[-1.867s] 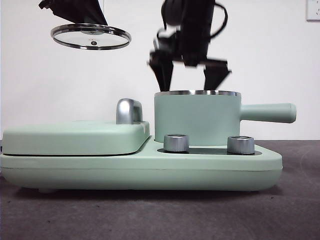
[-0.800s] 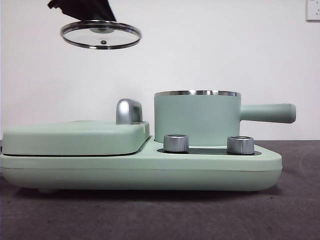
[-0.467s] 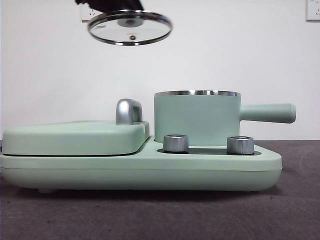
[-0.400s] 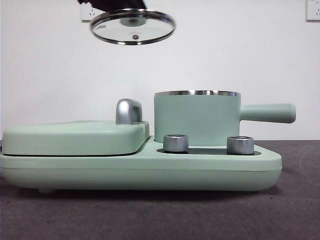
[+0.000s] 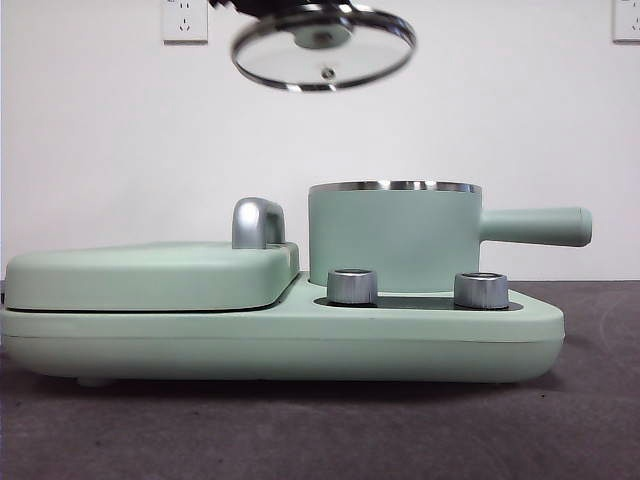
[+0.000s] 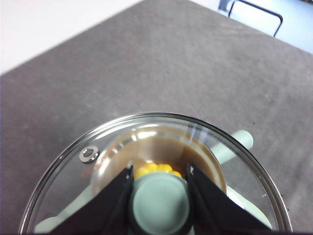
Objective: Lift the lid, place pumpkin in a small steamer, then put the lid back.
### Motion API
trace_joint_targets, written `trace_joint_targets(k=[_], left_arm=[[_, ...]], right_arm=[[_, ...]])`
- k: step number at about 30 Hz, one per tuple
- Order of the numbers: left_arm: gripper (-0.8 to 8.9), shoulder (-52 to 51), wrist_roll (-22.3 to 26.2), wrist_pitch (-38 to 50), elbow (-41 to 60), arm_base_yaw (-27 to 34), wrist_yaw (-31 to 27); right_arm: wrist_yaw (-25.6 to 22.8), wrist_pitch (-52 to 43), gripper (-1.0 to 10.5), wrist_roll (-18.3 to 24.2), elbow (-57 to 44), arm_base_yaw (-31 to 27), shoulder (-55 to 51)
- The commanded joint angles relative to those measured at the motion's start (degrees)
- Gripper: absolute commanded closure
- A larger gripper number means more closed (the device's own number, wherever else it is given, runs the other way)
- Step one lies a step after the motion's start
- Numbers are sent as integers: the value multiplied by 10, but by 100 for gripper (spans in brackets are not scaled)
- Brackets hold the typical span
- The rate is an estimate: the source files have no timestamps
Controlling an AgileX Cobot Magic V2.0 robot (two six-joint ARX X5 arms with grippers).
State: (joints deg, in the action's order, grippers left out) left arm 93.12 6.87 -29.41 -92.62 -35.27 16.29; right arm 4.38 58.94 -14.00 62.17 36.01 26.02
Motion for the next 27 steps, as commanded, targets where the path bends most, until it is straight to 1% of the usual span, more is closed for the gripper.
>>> trace_joint_targets(k=[1, 5, 12, 17, 27], left_arm=[[758, 36, 9, 28, -14, -12, 0], [758, 72, 20, 63, -14, -20, 0], [758, 115, 21, 111, -14, -22, 0], [758, 137, 21, 123, -14, -24, 0], [758, 146, 26, 140, -14, -35, 0]], right_arm=[[1, -7, 411, -11, 4, 5, 3], [1, -7, 411, -21, 4, 5, 3], [-1, -7, 411, -26, 4, 5, 3], [-15, -7, 411, -31, 4, 5, 3], [-16, -6, 411, -41, 4, 5, 3]])
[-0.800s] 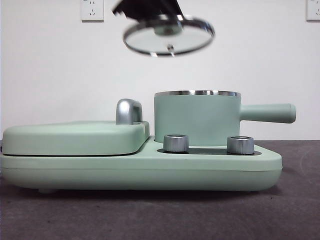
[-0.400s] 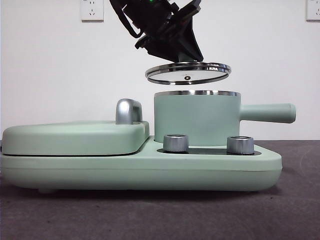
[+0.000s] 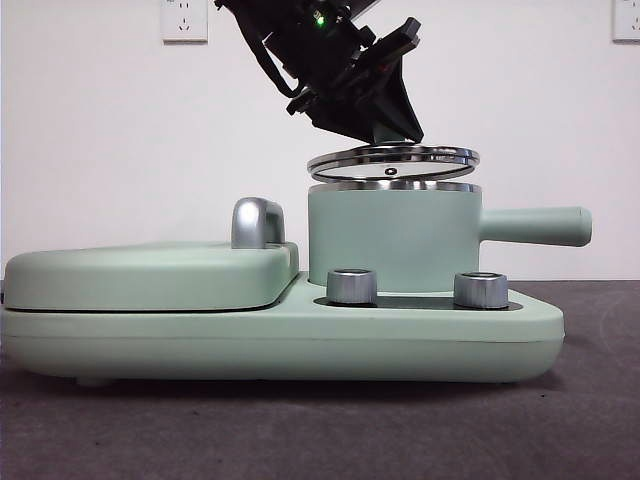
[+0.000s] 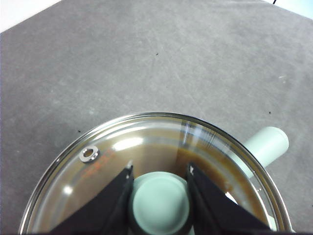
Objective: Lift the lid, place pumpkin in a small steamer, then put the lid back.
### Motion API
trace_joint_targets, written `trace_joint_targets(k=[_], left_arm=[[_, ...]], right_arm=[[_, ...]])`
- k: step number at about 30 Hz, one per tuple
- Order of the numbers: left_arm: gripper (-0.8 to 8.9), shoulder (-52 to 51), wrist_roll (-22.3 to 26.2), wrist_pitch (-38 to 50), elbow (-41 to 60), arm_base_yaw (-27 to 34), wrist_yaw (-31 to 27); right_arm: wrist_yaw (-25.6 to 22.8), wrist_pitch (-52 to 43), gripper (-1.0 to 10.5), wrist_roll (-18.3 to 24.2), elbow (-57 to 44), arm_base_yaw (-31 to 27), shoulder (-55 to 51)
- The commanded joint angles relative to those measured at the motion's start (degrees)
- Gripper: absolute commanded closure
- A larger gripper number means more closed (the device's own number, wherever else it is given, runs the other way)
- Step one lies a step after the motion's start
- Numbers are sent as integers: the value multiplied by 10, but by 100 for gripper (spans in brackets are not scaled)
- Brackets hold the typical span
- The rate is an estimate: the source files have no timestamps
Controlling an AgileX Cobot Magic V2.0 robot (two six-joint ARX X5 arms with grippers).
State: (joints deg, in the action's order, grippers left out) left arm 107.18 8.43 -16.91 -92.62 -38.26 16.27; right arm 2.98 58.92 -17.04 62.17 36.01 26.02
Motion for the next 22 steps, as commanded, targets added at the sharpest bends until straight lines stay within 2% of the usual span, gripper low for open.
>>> trace_joint_targets(k=[1, 17, 22], left_arm=[[758, 5, 10, 14, -14, -5, 0], [758, 26, 26, -5, -14, -14, 0], [758, 27, 60, -25, -14, -21, 0]], right_arm=[[-2, -6, 411, -12, 4, 5, 3], [-1, -6, 411, -25, 4, 5, 3], [-2, -6, 411, -25, 4, 5, 3]])
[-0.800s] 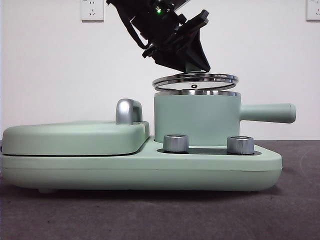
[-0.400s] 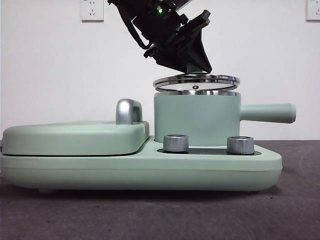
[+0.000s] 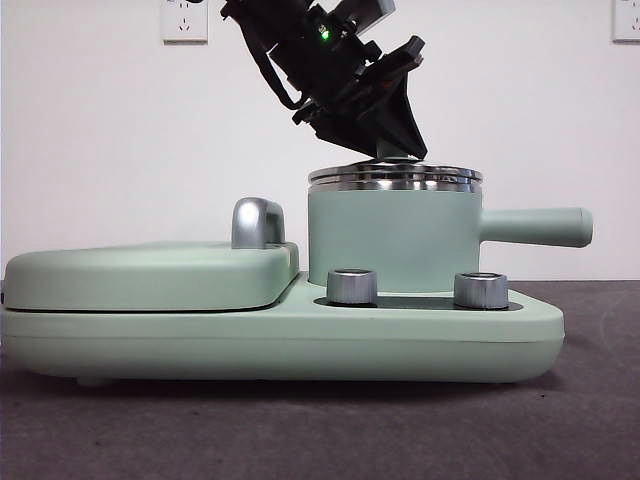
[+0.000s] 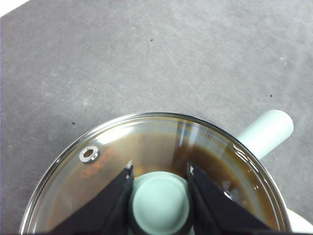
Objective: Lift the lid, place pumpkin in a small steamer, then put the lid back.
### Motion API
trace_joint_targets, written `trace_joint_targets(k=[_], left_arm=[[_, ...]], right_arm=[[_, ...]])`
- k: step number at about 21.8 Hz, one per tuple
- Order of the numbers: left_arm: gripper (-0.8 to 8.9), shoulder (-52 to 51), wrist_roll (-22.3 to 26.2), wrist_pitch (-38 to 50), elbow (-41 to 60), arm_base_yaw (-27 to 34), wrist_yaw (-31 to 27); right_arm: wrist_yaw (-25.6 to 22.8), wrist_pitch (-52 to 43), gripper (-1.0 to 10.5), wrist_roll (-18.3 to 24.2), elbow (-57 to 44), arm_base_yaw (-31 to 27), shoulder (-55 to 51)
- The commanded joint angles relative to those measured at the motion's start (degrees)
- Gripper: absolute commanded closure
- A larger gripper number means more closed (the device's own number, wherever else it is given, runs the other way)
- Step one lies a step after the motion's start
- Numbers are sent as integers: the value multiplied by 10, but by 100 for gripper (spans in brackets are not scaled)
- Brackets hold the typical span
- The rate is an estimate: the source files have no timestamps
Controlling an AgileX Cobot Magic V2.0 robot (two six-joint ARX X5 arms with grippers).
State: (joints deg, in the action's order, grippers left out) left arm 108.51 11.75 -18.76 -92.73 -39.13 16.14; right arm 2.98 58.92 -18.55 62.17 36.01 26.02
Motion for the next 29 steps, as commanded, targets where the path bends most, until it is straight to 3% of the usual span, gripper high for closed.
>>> trace_joint_targets(k=[1, 10, 11, 14, 17, 20, 25, 29], left_arm=[[758, 14, 34, -9, -13, -14, 2], [746, 22, 47, -49, -13, -17, 1], [704, 22, 47, -48, -13, -17, 1], [425, 22, 37, -35, -14, -16, 1], [307, 11, 21, -24, -16, -16, 1], [308, -24, 3, -66, -16, -14, 1], [322, -123, -59, -220, -16, -9, -1], [322, -216, -72, -329, -9, 3, -1]], right_arm=[[-2, -6, 411, -10, 4, 5, 3], [-2, -6, 411, -10, 4, 5, 3], [-2, -6, 411, -10, 4, 5, 3], [-2, -6, 411, -10, 4, 5, 3], [-2, -6, 411, -10, 4, 5, 3], [-2, -5, 411, -8, 4, 5, 3], [0, -1, 411, -1, 4, 5, 3], [0, 12, 411, 4, 2, 5, 3]])
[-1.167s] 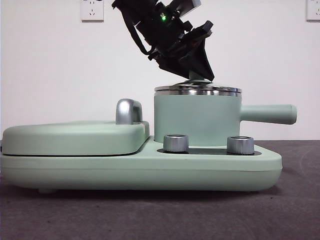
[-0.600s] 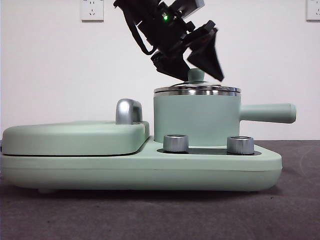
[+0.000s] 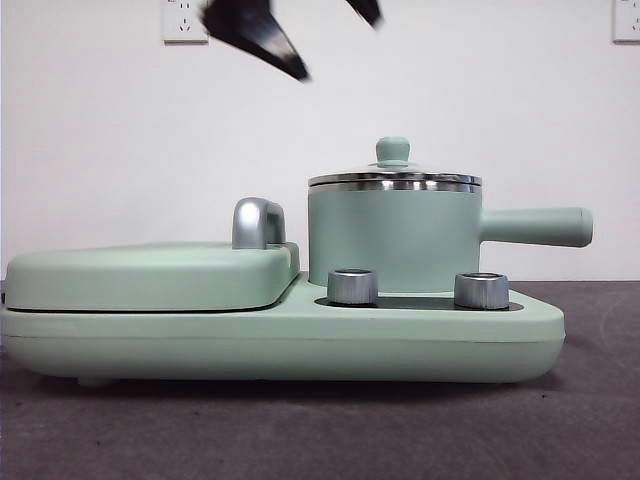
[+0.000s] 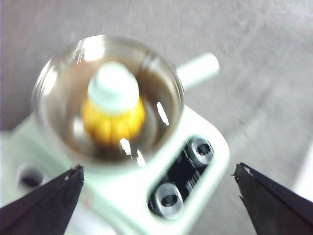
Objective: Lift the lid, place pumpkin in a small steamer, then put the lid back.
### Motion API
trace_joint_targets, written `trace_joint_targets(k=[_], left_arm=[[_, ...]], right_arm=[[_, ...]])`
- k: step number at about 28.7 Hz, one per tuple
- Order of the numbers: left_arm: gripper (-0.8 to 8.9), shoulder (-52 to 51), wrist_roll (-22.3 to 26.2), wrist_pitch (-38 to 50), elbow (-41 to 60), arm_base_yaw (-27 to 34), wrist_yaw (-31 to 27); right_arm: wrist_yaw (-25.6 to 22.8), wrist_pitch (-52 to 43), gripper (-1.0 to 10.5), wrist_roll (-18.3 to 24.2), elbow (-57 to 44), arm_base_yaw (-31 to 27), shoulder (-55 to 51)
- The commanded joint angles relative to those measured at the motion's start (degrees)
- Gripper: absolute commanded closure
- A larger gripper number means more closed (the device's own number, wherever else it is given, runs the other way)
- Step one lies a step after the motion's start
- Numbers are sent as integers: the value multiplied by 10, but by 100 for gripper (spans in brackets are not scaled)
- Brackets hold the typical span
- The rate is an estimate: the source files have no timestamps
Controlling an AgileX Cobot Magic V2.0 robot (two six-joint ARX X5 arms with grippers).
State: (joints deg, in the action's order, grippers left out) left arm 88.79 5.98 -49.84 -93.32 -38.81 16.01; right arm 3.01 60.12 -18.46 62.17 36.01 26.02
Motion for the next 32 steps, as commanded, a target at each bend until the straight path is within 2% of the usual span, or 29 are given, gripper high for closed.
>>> trace_joint_targets(k=[1, 4, 7, 10, 16, 19, 24, 25, 26, 28, 29, 32], left_arm=[[322, -43, -30, -35, 3, 3, 1], [322, -119, -36, -96, 37, 4, 1], [324, -193, -54, -99, 105, 3, 1], [324, -269, -99, -68, 184, 4, 0], [323, -436, -194, 53, 363, 4, 0], [323, -499, -205, 78, 419, 4, 0], [329, -549, -206, 72, 434, 4, 0], [379, -553, -207, 74, 434, 4, 0], [509, -556, -207, 75, 434, 4, 0], [827, -558, -215, 74, 434, 4, 0], [783, -558, -224, 75, 434, 4, 0], [786, -558, -234, 78, 434, 4, 0]], right_arm=[[0, 2, 411, 6, 1, 5, 3], [0, 4, 411, 10, -2, 5, 4], [0, 3, 411, 16, -5, 5, 5], [0, 3, 411, 23, -6, 5, 5], [0, -1, 411, 38, -11, 5, 5], [2, -1, 411, 51, -11, 5, 5], [21, -1, 413, 73, -11, 5, 5], [27, -1, 451, 77, -11, 5, 5], [38, -1, 596, 86, -11, 5, 5], [50, -1, 961, 89, -11, 5, 5], [47, -1, 917, 88, -11, 5, 5], [45, 0, 920, 82, -11, 5, 5]])
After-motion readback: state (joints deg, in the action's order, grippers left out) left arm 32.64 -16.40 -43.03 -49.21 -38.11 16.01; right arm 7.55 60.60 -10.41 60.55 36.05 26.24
